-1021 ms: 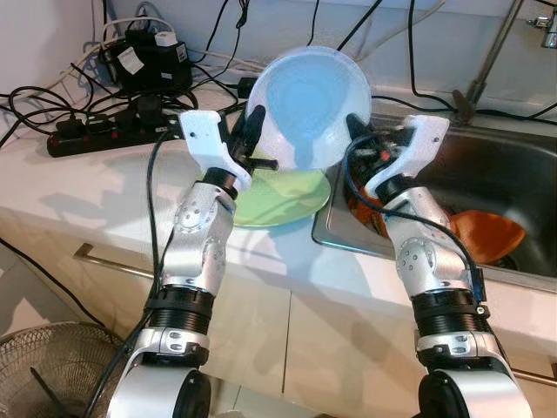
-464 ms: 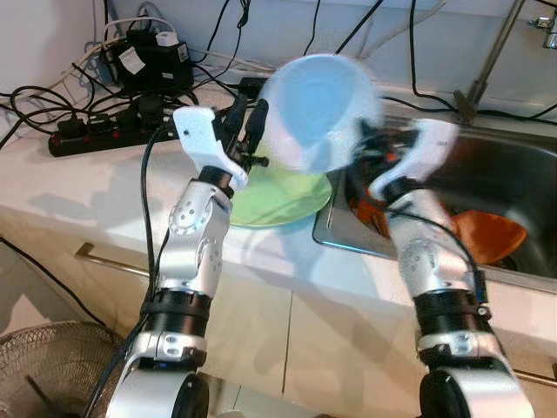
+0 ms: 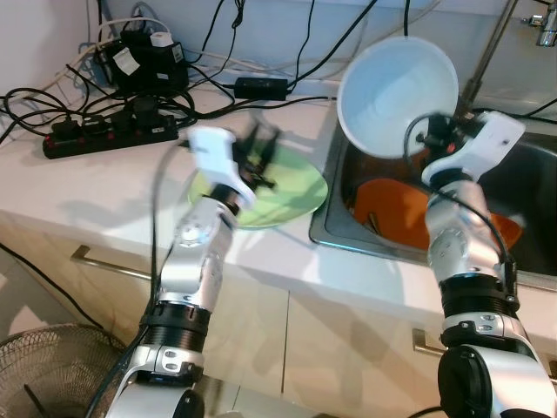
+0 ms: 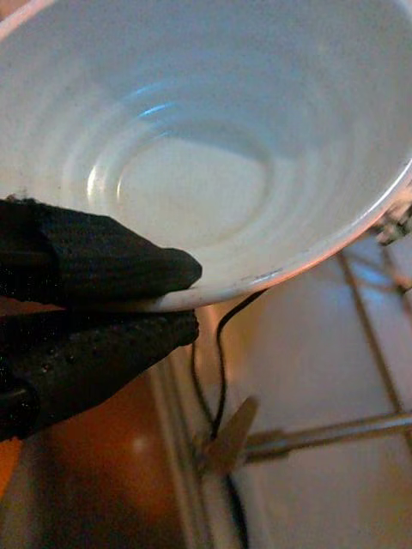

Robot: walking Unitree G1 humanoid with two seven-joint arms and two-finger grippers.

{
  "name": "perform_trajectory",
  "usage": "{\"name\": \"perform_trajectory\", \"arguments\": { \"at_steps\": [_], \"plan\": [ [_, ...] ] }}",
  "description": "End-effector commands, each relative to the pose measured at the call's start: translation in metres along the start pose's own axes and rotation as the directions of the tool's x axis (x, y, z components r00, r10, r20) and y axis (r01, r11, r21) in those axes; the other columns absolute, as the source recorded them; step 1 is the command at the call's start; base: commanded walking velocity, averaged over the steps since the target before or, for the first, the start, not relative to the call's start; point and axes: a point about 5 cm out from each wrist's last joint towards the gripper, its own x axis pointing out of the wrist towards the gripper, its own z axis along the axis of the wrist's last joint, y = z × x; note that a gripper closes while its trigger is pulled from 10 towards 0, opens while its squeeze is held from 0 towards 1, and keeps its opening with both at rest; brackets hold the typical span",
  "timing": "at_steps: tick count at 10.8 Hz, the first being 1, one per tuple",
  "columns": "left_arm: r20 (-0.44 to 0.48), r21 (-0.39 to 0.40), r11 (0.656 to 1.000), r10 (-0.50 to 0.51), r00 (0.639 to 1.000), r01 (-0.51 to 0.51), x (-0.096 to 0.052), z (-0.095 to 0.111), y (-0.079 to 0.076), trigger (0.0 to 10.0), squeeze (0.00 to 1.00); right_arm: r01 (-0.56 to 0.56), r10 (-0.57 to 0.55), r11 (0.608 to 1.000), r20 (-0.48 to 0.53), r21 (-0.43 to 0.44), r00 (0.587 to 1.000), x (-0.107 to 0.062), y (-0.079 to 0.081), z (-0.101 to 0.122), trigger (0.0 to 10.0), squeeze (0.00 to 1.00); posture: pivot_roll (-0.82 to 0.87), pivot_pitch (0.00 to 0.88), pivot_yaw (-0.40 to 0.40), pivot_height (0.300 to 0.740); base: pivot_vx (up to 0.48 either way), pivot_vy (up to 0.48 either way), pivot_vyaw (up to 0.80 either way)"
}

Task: Kitchen organization

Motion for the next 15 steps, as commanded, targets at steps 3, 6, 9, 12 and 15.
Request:
{"name": "perform_trajectory", "arguments": {
  "at_steps": [3,6,9,12,15],
  "plan": [
    [-0.152,0.066,0.984,-0.153,0.977,0.164,-0.008,-0.012,-0.008,10.0,0.00,0.049,-0.049,0.983,0.003,-0.175,0.999,0.001,-0.003,-0.002,10.0,0.00,0.21,0.000,0.024,0.725,0.000,0.000,0.00],
    [-0.238,0.107,0.981,-0.134,0.962,0.163,-0.013,-0.013,0.004,10.0,0.00,0.033,-0.045,0.960,-0.039,-0.278,0.998,0.006,-0.001,-0.008,10.0,0.00,0.22,0.000,0.024,0.725,0.000,0.000,0.00],
    [-0.371,0.188,0.959,-0.132,0.919,0.213,-0.019,-0.024,0.017,10.0,0.00,-0.071,0.034,0.958,-0.133,-0.279,0.991,-0.005,0.009,-0.032,10.0,0.00,0.22,0.000,0.023,0.725,0.000,0.000,0.00],
    [-0.373,0.109,0.978,-0.127,0.919,0.180,-0.025,-0.023,0.017,10.0,0.00,-0.057,0.016,0.956,-0.145,-0.287,0.989,-0.008,0.007,-0.038,10.0,0.00,0.21,0.000,0.038,0.725,0.000,0.000,0.00],
    [-0.371,0.088,0.967,-0.192,0.908,0.241,-0.023,-0.022,0.007,10.0,0.00,0.035,-0.069,0.948,-0.098,-0.317,0.993,0.001,-0.013,-0.024,10.0,0.00,0.23,0.000,0.023,0.725,0.000,0.000,0.00]
  ]
}}
